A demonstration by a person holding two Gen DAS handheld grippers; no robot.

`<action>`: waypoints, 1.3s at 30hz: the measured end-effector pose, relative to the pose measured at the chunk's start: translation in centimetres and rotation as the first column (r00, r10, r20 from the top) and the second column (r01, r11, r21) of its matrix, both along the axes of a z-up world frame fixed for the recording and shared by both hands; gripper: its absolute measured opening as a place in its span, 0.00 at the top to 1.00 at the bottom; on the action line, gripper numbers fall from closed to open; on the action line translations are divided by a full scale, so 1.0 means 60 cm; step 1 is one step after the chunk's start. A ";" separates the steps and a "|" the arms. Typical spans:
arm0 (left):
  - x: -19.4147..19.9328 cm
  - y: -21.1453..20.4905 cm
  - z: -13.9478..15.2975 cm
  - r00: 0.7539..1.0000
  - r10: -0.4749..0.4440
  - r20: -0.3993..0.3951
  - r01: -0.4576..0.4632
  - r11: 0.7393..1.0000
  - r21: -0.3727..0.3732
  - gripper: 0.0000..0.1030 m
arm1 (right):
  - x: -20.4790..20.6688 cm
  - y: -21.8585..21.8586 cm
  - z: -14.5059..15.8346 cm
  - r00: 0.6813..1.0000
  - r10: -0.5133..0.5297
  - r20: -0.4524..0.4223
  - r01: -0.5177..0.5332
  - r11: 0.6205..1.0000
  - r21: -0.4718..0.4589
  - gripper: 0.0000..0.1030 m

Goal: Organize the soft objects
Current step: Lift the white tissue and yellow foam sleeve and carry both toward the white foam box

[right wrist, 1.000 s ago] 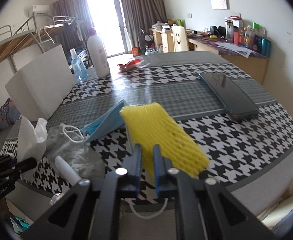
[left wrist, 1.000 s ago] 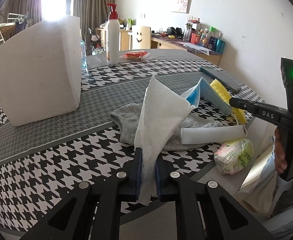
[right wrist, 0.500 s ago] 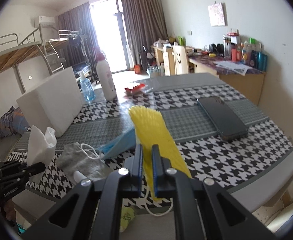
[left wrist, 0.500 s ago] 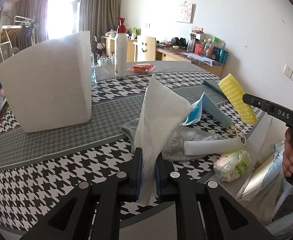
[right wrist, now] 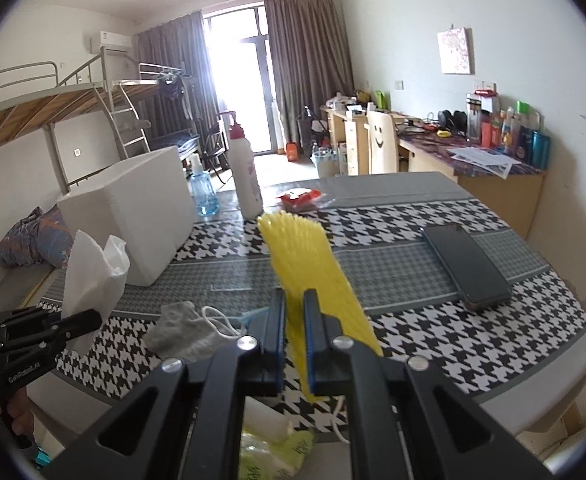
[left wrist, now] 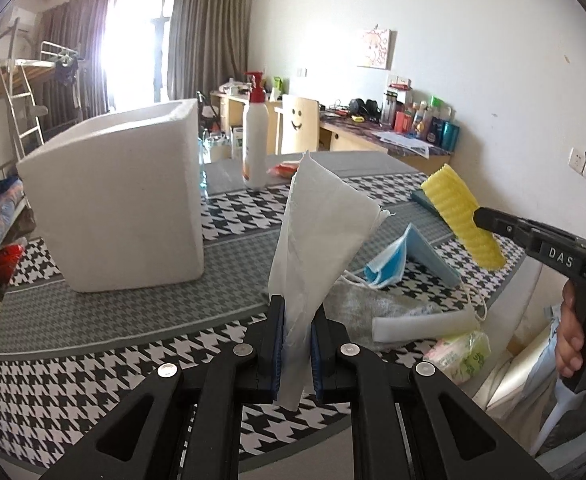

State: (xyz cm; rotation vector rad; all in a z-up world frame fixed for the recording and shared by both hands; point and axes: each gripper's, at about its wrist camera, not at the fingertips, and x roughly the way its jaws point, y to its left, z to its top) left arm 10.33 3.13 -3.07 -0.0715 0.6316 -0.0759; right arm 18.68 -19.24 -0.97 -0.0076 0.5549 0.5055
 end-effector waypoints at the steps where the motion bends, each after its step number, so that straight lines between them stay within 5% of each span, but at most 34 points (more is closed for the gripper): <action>1: 0.002 0.002 0.004 1.000 0.005 0.005 -0.005 1.000 -0.001 0.88 | 0.001 0.003 0.002 1.000 0.005 0.002 -0.005 1.000 0.002 0.89; 39: 0.070 0.043 0.114 0.987 0.070 0.147 -0.073 0.997 0.016 0.88 | 0.034 0.072 0.080 0.987 0.112 0.111 -0.120 0.990 0.068 0.89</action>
